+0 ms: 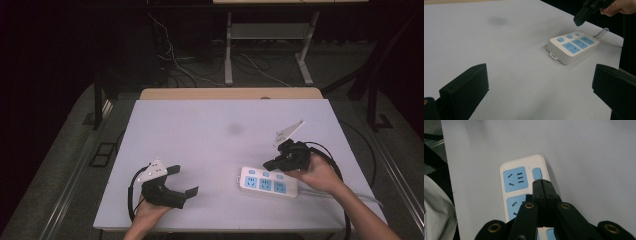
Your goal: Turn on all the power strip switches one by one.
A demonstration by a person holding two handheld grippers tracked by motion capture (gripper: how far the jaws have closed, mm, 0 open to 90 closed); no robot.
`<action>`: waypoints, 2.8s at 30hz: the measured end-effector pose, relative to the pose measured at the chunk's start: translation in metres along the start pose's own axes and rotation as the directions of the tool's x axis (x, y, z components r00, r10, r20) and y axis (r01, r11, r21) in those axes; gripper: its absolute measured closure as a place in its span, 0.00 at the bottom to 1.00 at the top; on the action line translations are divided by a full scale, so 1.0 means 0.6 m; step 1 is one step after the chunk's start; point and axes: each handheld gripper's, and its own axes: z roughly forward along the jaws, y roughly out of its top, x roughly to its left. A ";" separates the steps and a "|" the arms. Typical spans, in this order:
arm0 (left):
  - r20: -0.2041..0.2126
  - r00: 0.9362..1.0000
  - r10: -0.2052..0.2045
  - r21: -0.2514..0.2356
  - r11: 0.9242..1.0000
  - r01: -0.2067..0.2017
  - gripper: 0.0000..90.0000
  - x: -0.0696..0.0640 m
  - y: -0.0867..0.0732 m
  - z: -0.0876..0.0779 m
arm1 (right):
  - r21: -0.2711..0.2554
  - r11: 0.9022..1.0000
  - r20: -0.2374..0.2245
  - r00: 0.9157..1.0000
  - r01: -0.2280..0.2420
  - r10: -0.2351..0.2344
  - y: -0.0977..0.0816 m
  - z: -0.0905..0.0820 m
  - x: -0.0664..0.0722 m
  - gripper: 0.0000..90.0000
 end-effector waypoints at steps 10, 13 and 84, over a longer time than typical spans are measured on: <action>0.000 1.000 0.001 0.002 1.000 -0.001 0.00 0.000 0.000 -0.001 | 0.027 0.999 -0.013 1.000 -0.021 0.022 -0.011 0.021 -0.007 1.00; 0.001 1.000 0.001 0.003 1.000 -0.001 0.00 0.000 0.000 0.000 | 0.023 0.999 -0.019 1.000 -0.023 0.023 -0.015 0.024 -0.008 1.00; 0.007 1.000 -0.011 -0.013 1.000 0.011 0.00 0.000 -0.001 -0.005 | -0.024 0.999 0.049 0.998 0.031 -0.030 -0.030 0.052 -0.004 1.00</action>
